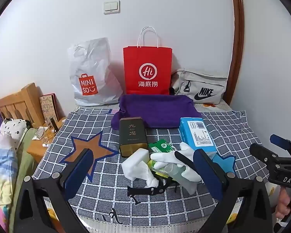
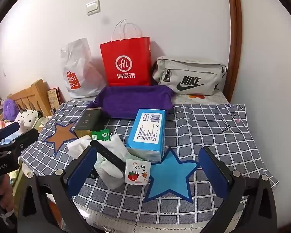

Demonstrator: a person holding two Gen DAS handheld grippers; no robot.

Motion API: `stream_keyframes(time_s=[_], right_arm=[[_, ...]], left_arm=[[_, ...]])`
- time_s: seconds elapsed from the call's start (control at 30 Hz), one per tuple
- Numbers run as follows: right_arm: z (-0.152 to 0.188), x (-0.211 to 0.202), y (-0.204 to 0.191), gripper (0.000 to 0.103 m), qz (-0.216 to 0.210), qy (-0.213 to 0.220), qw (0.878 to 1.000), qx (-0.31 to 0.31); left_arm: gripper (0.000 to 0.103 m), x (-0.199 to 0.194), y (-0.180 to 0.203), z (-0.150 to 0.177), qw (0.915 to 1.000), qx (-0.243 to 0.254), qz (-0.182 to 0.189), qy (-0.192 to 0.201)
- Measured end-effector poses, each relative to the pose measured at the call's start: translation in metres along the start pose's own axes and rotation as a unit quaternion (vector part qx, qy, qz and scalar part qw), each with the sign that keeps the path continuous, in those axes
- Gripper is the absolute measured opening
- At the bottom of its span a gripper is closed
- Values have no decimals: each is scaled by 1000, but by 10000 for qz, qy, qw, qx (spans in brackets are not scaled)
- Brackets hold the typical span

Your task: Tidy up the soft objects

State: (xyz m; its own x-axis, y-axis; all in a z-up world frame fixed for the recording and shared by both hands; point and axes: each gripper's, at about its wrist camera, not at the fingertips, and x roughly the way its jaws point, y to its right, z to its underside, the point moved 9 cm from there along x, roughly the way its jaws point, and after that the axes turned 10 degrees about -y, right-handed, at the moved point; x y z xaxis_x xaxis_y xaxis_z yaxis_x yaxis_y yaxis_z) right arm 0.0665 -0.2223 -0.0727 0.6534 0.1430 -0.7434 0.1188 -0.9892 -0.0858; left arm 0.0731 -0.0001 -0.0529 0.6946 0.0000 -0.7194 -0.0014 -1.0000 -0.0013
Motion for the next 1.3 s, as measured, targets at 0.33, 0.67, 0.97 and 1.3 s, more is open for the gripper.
stream_keyframes(time_s=[0.33, 0.67, 0.97, 1.3], right_arm=[[2, 1, 1, 103, -54, 27, 10000, 26], [1, -4, -4, 103, -54, 88, 9999, 20], [1, -6, -5, 103, -67, 122, 9999, 11], [2, -7, -6, 103, -77, 134, 9999, 8]], left_arm=[[103, -3, 3, 1, 10000, -16, 53, 22], [103, -4, 0, 0, 10000, -47, 77, 38], [103, -10, 1, -6, 9999, -61, 61, 64], [103, -11, -1, -5, 9999, -76, 49, 74]])
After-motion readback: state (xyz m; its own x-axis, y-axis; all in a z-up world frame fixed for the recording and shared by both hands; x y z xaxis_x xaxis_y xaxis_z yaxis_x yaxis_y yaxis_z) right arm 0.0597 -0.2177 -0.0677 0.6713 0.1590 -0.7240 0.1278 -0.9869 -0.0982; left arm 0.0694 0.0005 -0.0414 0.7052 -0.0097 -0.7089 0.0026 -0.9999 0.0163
